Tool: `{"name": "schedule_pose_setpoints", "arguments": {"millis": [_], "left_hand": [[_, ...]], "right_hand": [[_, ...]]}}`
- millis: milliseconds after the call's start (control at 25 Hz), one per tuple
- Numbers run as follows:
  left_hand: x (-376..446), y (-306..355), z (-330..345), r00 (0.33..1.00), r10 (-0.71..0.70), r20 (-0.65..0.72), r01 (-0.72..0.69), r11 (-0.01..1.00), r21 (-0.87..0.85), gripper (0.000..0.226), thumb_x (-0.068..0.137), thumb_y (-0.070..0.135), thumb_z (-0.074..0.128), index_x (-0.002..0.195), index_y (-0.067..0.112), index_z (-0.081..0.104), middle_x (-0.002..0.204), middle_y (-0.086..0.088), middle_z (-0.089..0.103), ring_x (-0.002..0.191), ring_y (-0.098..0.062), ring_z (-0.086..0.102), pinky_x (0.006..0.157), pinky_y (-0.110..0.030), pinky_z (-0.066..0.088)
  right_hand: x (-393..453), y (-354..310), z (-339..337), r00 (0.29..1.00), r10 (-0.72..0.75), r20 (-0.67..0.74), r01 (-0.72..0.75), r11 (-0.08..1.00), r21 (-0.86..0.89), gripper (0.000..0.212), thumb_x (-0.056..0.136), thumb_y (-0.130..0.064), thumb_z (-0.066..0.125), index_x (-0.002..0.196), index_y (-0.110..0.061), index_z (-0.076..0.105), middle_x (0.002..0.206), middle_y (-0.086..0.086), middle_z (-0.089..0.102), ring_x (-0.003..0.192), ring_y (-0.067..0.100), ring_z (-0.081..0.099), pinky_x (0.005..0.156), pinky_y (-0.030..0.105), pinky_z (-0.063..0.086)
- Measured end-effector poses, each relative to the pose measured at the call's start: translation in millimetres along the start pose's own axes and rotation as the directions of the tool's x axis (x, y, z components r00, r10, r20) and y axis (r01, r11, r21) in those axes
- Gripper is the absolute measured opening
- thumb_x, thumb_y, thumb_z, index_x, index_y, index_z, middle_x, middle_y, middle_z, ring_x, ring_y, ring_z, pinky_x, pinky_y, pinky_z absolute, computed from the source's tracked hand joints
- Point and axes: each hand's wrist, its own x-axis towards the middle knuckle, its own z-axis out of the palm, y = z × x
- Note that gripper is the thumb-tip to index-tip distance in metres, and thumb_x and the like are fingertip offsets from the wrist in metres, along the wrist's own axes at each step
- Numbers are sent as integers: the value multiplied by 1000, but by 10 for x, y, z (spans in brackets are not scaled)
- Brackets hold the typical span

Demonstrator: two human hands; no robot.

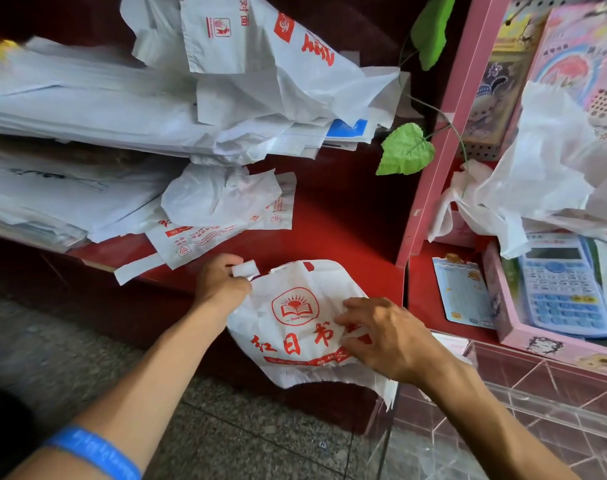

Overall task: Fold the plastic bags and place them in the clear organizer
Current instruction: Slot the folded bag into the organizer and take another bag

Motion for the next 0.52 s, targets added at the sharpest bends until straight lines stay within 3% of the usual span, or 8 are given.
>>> {"name": "schedule_pose_setpoints", "arguments": {"millis": [80, 160, 280, 440, 520], "left_hand": [[-13, 78, -38, 998, -57, 21, 59, 992, -113, 44, 75, -11, 61, 108, 16, 67, 110, -9, 67, 96, -22, 62, 76, -25, 45], [-34, 141, -93, 995, -51, 89, 64, 987, -145, 55, 73, -13, 57, 118, 16, 69, 117, -6, 66, 107, -19, 59, 81, -20, 42], [-103, 244, -183, 982, 112, 149, -72, 964, -255, 67, 72, -20, 52, 123, 20, 68, 119, 3, 66, 113, -11, 57, 84, -11, 42], [-106, 290, -206, 928, 324, 183, -225, 880, -417, 68, 77, -25, 53, 122, 24, 64, 130, 10, 62, 121, 0, 56, 101, -15, 43], [-71, 226, -178, 925, 366, 100, -329, 904, -273, 59, 78, -18, 61, 117, 25, 67, 136, 12, 56, 127, -2, 51, 108, -18, 39]], "right_hand": [[-12, 5, 6, 1000, 0, -7, 0, 1000, -3, 39, 90, -42, 60, 129, -36, 62, 148, -13, 46, 135, 10, 42, 110, 31, 37], [-16, 8, 7, 1000, -1, -8, 1, 1000, -8, 38, 91, -42, 58, 128, -36, 63, 148, -13, 46, 135, 10, 42, 110, 31, 37], [-23, -2, 5, 1000, 3, -14, -3, 1000, -11, 37, 92, -41, 58, 128, -35, 63, 148, -13, 46, 135, 11, 42, 110, 31, 37], [-32, -11, 15, 1000, 1, -27, -2, 1000, -9, 36, 92, -42, 58, 127, -34, 63, 147, -13, 48, 134, 11, 42, 109, 33, 38], [-37, -25, 12, 1000, 5, -27, -5, 1000, -3, 36, 92, -42, 58, 127, -34, 63, 146, -14, 48, 133, 11, 42, 109, 33, 38]]}}
